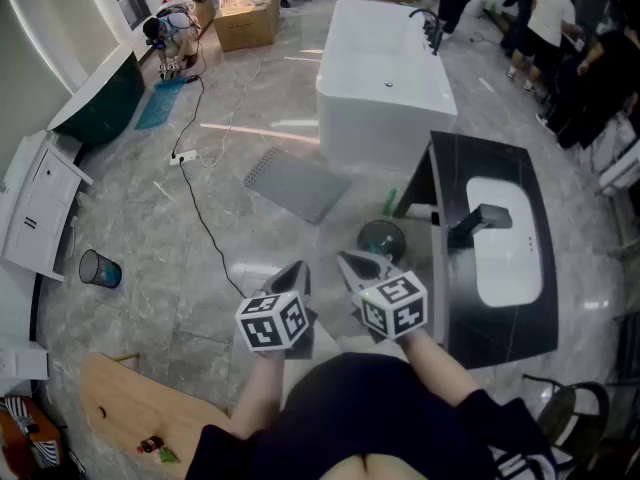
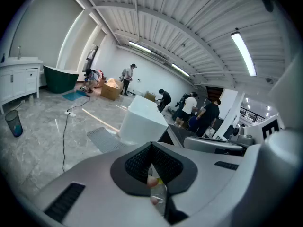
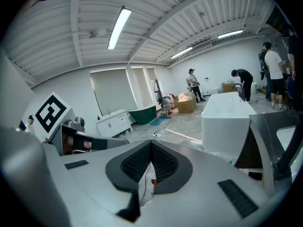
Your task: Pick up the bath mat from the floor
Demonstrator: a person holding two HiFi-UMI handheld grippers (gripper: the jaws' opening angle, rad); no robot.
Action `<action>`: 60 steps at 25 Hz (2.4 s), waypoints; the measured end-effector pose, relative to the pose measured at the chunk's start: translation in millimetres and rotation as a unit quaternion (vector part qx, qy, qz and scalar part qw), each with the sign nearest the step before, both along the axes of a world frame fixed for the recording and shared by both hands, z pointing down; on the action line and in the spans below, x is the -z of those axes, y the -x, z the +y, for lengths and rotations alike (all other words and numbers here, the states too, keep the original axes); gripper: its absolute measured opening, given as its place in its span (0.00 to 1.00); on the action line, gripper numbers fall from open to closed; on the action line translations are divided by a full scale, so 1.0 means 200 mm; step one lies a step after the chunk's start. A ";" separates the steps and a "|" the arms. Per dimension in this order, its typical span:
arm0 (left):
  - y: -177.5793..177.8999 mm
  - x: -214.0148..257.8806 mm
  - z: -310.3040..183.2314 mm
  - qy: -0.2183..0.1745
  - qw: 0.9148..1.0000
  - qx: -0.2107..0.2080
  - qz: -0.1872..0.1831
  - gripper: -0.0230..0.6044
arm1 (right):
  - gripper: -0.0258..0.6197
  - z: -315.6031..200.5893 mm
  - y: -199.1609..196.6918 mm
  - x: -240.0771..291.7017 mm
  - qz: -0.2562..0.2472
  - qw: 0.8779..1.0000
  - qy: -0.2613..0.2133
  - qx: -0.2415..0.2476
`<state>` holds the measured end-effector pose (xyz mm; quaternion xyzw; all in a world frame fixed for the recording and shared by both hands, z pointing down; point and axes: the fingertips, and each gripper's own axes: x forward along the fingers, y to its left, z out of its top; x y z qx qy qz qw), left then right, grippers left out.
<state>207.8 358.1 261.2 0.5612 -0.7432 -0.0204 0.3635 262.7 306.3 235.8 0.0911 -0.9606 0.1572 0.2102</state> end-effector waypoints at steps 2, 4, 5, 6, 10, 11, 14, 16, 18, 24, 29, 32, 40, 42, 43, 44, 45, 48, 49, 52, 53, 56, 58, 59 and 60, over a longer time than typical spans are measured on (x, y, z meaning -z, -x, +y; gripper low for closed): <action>0.00 0.00 -0.01 -0.001 1.000 -0.003 -0.003 0.03 | 0.06 0.00 0.00 -0.01 0.000 1.000 0.001 0.000; 0.00 0.00 -0.01 -0.001 1.000 -0.006 -0.004 0.03 | 0.06 0.01 0.01 -0.01 0.001 1.000 0.002 0.001; 0.00 0.00 -0.01 0.000 1.000 -0.008 -0.003 0.03 | 0.06 0.01 0.01 -0.02 0.001 1.000 0.003 0.002; 0.00 0.00 -0.01 0.001 1.000 -0.010 -0.003 0.03 | 0.06 0.01 0.02 -0.02 0.002 1.000 0.004 0.002; 0.01 0.01 0.01 0.007 1.000 -0.010 -0.009 0.03 | 0.06 0.01 0.02 -0.03 0.006 1.000 0.008 0.000; 0.02 0.01 0.01 0.005 1.000 -0.008 -0.008 0.03 | 0.06 0.01 0.02 -0.02 0.003 1.000 0.012 -0.002; 0.03 0.02 0.01 0.001 1.000 -0.006 -0.007 0.03 | 0.06 0.01 0.02 -0.03 -0.011 0.999 0.033 -0.011; 0.03 0.02 0.01 0.003 1.000 -0.009 -0.013 0.03 | 0.06 0.01 0.02 -0.04 -0.007 0.999 0.038 -0.016; 0.04 0.01 0.00 0.005 1.000 -0.013 -0.016 0.03 | 0.06 0.00 0.03 -0.05 0.000 0.999 0.035 -0.020; 0.08 -0.02 -0.05 0.009 1.000 -0.023 -0.008 0.03 | 0.06 -0.04 0.07 -0.08 0.013 0.999 0.040 -0.030; 0.16 -0.03 -0.11 0.005 1.000 -0.027 0.001 0.03 | 0.06 -0.08 0.17 -0.10 0.011 0.998 0.053 -0.028; 0.24 -0.04 -0.14 0.005 1.000 -0.029 0.004 0.03 | 0.06 -0.12 0.25 -0.10 0.011 0.998 0.056 -0.031; 0.49 -0.04 -0.29 0.008 0.999 -0.038 0.005 0.03 | 0.06 -0.26 0.51 -0.10 0.008 0.997 0.057 -0.043; 0.57 -0.04 -0.32 0.008 0.999 -0.037 0.006 0.03 | 0.06 -0.30 0.58 -0.10 0.007 0.997 0.056 -0.047; 0.61 -0.04 -0.34 0.008 0.999 -0.037 0.007 0.03 | 0.06 -0.32 0.62 -0.10 0.007 0.997 0.056 -0.048; 0.65 -0.04 -0.35 0.008 0.999 -0.037 0.008 0.03 | 0.06 -0.33 0.65 -0.11 0.009 0.997 0.057 -0.049; 0.68 -0.04 -0.37 0.009 0.999 -0.037 0.009 0.03 | 0.06 -0.35 0.68 -0.11 0.010 0.997 0.059 -0.050; 0.78 -0.04 -0.42 0.013 0.999 -0.044 0.011 0.03 | 0.06 -0.40 0.77 -0.12 0.014 0.996 0.065 -0.057; 0.81 -0.03 -0.43 0.015 0.999 -0.046 0.012 0.03 | 0.06 -0.42 0.81 -0.11 0.016 0.996 0.065 -0.060; 0.90 -0.02 -0.47 0.018 0.998 -0.052 0.013 0.03 | 0.06 -0.46 0.90 -0.10 0.017 0.995 0.067 -0.068; 0.93 -0.02 -0.48 0.018 0.998 -0.053 0.013 0.03 | 0.06 -0.48 0.93 -0.10 0.016 0.995 0.069 -0.069; 1.01 -0.03 -0.52 0.022 0.998 -0.057 0.015 0.03 | 0.06 -0.51 1.01 -0.09 0.019 0.995 0.070 -0.072; 1.06 -0.04 -0.53 0.027 0.998 -0.062 0.017 0.03 | 0.06 -0.52 1.06 -0.09 0.027 0.995 0.063 -0.073; 1.08 -0.04 -0.54 0.029 0.997 -0.065 0.018 0.03 | 0.06 -0.52 1.08 -0.10 0.030 0.995 0.059 -0.074; 1.10 -0.05 -0.55 0.031 0.997 -0.068 0.019 0.03 | 0.06 -0.53 1.11 -0.10 0.031 0.995 0.057 -0.074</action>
